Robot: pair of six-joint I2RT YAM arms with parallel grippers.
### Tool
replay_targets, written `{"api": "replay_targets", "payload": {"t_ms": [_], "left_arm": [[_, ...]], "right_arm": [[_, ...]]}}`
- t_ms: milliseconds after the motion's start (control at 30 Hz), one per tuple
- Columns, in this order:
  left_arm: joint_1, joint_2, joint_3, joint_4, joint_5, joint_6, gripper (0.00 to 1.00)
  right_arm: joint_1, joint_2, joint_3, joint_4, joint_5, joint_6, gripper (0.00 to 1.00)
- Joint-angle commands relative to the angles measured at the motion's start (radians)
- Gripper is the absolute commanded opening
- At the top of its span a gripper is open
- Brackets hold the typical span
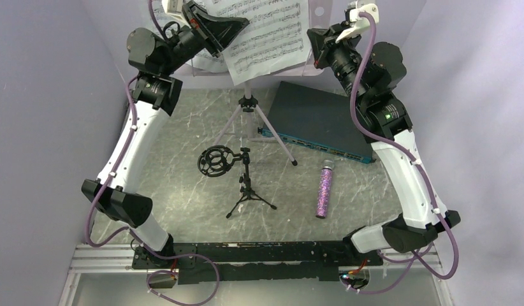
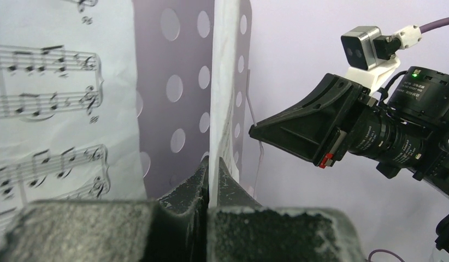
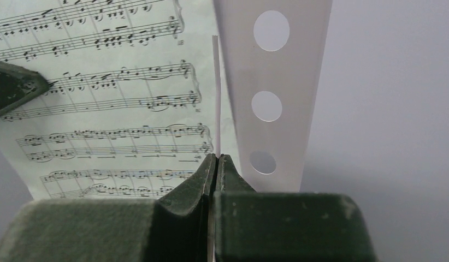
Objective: Set up the instrument practice props
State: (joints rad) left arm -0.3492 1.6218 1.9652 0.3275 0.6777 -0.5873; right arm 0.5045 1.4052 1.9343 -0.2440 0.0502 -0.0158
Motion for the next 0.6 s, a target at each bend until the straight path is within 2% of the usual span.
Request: {"api": "replay_targets", "payload": {"t_ms": [0,233,567], "left_arm": [[-0.031,0.022,0.089,-0.008,0.024,0.064,0.03],[-0.081,0.094,0.199,-0.077,0.052,0.125,0.03],[-0.131,0.129,0.263,-0.154,0.017,0.19,0.03]], "right_arm": [[0.002,-0.044,-0.012,0.057,-0.046,-0.023,0.0],[0.001,-0.037,-0.003,0.057,-0.073,-0.014,0.0],[0.002,-0.032,-0.001,0.052,-0.094,-0.003,0.0]]}}
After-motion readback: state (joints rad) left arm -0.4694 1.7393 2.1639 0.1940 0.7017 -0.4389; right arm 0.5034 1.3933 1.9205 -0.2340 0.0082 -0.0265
